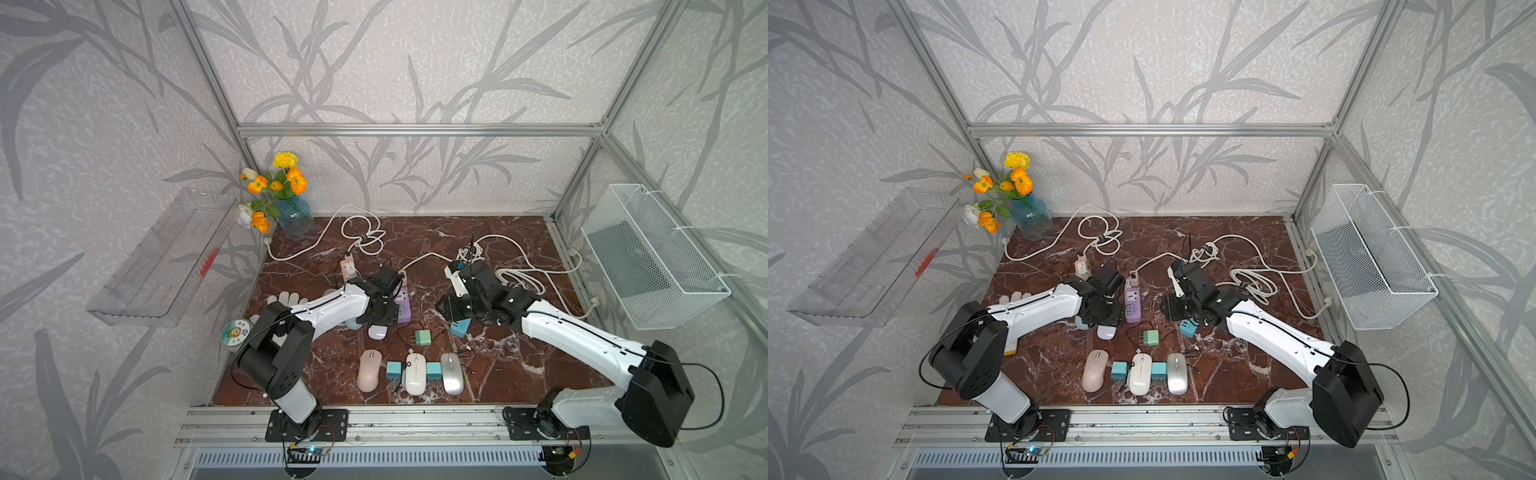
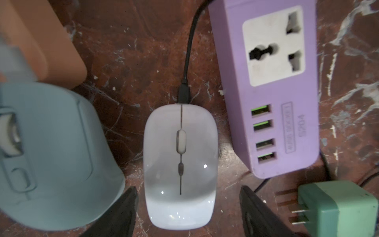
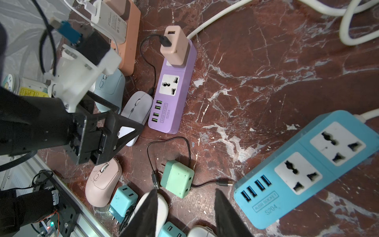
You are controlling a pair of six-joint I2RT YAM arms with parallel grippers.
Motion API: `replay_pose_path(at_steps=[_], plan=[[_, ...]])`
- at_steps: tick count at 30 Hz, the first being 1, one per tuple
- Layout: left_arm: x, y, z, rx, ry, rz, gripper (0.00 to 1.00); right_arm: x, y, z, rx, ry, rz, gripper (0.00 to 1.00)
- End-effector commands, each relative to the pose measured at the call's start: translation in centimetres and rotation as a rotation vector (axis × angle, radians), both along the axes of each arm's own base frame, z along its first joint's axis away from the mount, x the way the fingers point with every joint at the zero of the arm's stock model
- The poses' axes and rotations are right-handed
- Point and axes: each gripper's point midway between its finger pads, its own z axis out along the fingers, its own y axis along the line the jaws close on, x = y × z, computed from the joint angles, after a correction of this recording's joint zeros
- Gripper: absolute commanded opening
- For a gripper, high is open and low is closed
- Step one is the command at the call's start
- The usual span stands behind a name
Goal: Unplug the wireless mouse
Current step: Pick up the mouse from the center of the board.
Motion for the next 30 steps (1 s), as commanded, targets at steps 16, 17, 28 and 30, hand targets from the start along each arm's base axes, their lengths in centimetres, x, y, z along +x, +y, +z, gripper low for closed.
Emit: replay_pose_path(at_steps=[16, 17, 28, 30], plan=[[-0.2, -0.1, -2.1, 0.040, 0.055, -0.033, 0.53, 0.2, -0.6, 0.6, 0.003, -0.009, -0.033, 0.44], [-0.2, -0.1, -1.9, 0.037, 0.049, -0.034, 0.52, 0.3, -0.6, 0.9, 0.005, -0.015, -0.038, 0.44], [0.2, -0.3, 5.1, -0.130, -0.195, -0.022, 0.33, 4.8, 2.8, 2.0, 0.023, -0.041, -0.063, 0.44], [0.1, -0.3, 5.6, -0.150, -0.221, -0.021, 0.28, 5.8, 3.8, 1.8, 0.026, -0.022, -0.064, 0.44]])
